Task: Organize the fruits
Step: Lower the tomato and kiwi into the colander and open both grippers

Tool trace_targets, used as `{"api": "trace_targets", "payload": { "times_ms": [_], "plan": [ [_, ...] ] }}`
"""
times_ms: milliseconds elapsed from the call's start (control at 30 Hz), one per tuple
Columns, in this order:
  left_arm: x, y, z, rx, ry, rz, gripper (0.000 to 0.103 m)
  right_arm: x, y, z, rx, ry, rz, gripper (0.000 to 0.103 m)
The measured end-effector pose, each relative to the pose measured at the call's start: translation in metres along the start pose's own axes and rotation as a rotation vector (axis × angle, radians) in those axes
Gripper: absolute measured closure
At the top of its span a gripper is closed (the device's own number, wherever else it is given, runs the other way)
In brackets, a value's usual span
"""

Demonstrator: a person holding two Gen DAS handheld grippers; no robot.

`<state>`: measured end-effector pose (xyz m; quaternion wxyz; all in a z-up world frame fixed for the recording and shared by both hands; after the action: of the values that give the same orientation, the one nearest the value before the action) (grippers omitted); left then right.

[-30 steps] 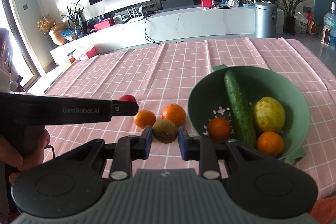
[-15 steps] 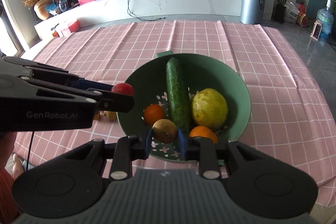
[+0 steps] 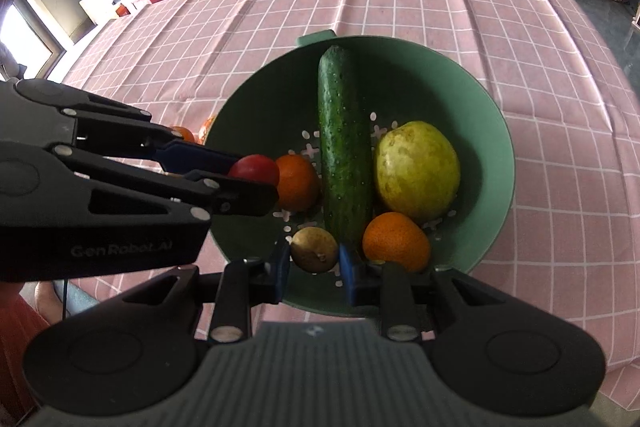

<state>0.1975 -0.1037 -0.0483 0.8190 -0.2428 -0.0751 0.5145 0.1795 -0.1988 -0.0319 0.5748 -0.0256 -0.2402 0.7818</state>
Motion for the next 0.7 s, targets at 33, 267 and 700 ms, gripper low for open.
{"api": "trace_targets", "payload": {
  "times_ms": [33, 267, 700],
  "plan": [
    [0.000, 0.000, -0.002, 0.006, 0.002, -0.001, 0.074, 0.000, 0.000, -0.002, 0.008, -0.004, 0.001, 0.081],
    [0.001, -0.001, -0.012, 0.029, 0.009, 0.003, 0.074, -0.001, 0.001, -0.012, 0.038, 0.017, 0.017, 0.080],
    [0.003, 0.002, 0.000, 0.002, 0.004, 0.017, 0.063, 0.003, 0.001, -0.008, 0.024, 0.047, 0.028, 0.076]
  ]
}}
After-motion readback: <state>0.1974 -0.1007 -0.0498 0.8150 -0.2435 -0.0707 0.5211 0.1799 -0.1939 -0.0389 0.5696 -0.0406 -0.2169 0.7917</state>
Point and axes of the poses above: each gripper's, at about its wrist camera, not at the fingertips, and z roughly against the way its jaws point, x to its left, y to its underside, the point moved 4 cm from there along -z, roughly the way its jaws point, and after that the axes turned 4 degrees about -z, right-handed, at the moved point
